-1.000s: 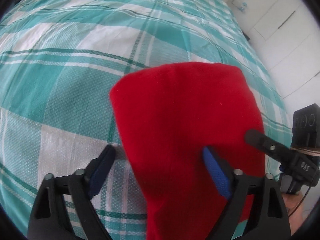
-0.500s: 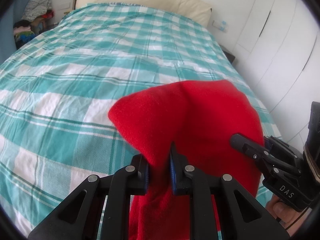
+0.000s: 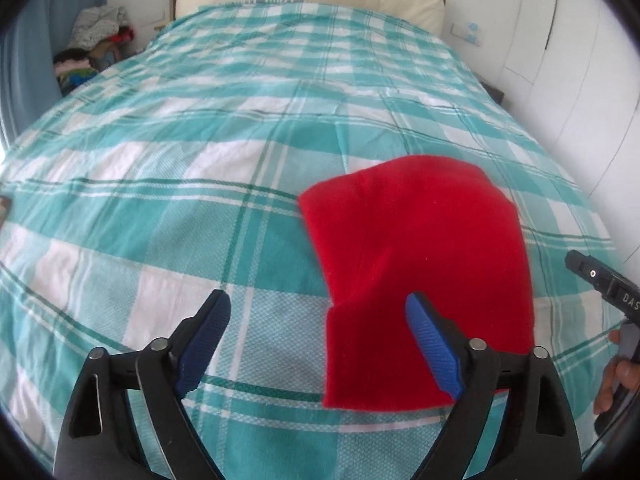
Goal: Fold small clothes
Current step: 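Open both tools and withdraw them from the folded sweater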
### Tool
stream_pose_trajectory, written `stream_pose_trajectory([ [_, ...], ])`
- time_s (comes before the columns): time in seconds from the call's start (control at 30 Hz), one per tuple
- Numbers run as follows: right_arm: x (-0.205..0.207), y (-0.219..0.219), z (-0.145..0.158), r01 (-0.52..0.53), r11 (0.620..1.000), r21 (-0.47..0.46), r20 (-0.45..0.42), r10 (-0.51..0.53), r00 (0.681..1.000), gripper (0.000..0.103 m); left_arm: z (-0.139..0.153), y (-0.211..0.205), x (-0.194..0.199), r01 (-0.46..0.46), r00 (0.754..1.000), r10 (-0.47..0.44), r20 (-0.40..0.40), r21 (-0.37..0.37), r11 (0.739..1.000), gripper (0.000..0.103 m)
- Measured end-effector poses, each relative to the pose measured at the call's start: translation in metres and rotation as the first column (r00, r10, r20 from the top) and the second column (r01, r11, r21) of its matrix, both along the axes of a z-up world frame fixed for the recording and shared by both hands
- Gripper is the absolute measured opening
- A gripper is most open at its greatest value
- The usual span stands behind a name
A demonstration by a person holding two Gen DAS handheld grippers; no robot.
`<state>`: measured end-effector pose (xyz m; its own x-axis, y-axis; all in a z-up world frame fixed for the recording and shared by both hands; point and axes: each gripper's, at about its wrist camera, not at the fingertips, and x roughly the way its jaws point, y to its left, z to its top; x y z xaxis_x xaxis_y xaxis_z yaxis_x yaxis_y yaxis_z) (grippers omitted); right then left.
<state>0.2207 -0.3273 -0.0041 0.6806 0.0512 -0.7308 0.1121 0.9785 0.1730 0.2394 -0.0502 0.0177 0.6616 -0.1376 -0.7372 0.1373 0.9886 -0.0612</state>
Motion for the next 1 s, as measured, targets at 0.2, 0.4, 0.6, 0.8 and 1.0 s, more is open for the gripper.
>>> stream_pose_trajectory([
  [0.2, -0.062, 0.035, 0.03, -0.078, 0.988, -0.132, 0.042, 0.084, 0.996, 0.1, 0.038, -0.007, -0.061, -0.017, 0.988, 0.0, 0.153, 0.111, 0.994, 0.103],
  [0.4, -0.123, 0.075, 0.052, -0.135, 0.98, -0.147, 0.103, 0.151, 0.983, 0.102, 0.046, -0.009, -0.108, -0.095, 0.98, 0.059, 0.189, 0.183, 0.979, 0.103],
  [0.6, -0.159, 0.102, 0.06, -0.144, 0.972, -0.187, 0.125, 0.169, 0.978, 0.102, 0.043, -0.005, -0.133, -0.066, 0.99, 0.048, 0.131, 0.137, 0.988, 0.103],
  [0.8, -0.18, 0.113, 0.069, -0.124, 0.974, -0.189, 0.121, 0.148, 0.982, 0.102, 0.046, -0.003, -0.151, -0.069, 0.991, 0.05, 0.125, 0.154, 0.986, 0.103],
  [1.0, -0.188, 0.119, 0.074, -0.118, 0.971, -0.208, 0.113, 0.143, 0.983, 0.102, 0.054, 0.0, -0.156, -0.053, 0.993, 0.04, 0.109, 0.119, 0.992, 0.103],
])
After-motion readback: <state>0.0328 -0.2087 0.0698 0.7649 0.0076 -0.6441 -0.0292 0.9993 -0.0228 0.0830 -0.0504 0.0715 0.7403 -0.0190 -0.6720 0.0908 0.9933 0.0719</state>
